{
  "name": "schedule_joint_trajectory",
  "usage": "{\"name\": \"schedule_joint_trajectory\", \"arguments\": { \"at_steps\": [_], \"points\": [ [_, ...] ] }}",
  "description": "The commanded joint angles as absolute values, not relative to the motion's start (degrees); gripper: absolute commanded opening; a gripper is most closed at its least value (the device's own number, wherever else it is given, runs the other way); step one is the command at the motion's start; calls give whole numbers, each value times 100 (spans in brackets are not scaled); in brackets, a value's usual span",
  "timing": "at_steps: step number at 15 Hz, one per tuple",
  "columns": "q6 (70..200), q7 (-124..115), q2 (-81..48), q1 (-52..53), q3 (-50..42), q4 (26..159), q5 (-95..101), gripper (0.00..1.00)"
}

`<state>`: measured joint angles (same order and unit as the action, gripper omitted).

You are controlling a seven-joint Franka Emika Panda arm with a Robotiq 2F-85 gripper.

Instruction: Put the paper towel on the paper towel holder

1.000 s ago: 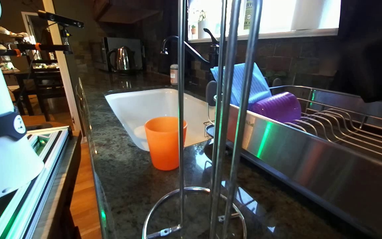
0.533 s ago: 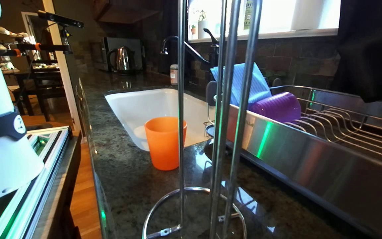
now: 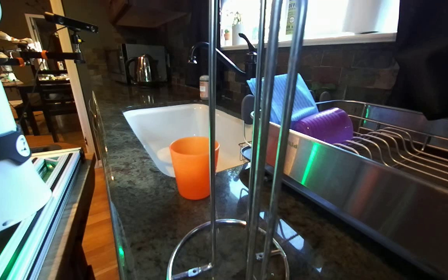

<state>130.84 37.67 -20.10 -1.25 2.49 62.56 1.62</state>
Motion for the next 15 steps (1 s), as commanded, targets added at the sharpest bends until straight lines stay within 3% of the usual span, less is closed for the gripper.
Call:
{"name": "schedule_joint_trajectory", "arguments": {
  "at_steps": [1,2,15],
  "points": [
    [12596,3858,-2017,-119,289,5977,125,4],
    [12420,3788,-1978,-93,275,5955,166,1],
    [11143,2314,133,421,610,7170,358,3]
  ]
}}
